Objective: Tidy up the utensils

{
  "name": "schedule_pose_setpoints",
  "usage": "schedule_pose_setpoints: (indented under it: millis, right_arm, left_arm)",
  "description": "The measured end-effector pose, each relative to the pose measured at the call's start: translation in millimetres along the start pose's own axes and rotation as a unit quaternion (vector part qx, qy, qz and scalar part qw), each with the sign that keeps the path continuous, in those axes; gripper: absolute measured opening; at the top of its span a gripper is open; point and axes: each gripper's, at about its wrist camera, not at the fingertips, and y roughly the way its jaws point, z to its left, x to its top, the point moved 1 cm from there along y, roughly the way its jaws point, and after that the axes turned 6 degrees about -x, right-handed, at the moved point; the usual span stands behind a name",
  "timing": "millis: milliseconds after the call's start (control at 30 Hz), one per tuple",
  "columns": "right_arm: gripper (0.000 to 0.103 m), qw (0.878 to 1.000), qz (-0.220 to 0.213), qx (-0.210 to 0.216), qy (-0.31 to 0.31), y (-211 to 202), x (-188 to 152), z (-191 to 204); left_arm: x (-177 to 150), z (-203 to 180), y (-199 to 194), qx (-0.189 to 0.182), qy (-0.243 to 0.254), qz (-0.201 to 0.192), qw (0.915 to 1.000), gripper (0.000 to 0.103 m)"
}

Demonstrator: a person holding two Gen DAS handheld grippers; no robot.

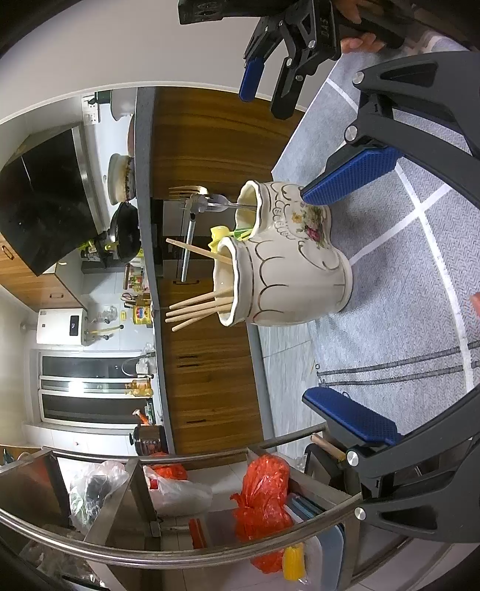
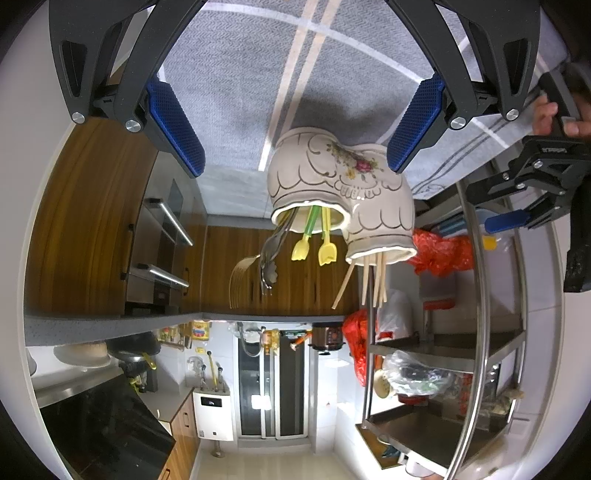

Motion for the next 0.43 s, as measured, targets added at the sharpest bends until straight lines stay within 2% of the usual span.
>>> schedule_pose_setpoints:
  millis: [433]
  right_arm:
    - [0.098,1.0,0.0,0.0,0.0,0.0,-0.1,-0.1]
  left_arm:
    - [1.3,-0.3,-3.1,0.003,-0.002,-0.006,1.0,0.097]
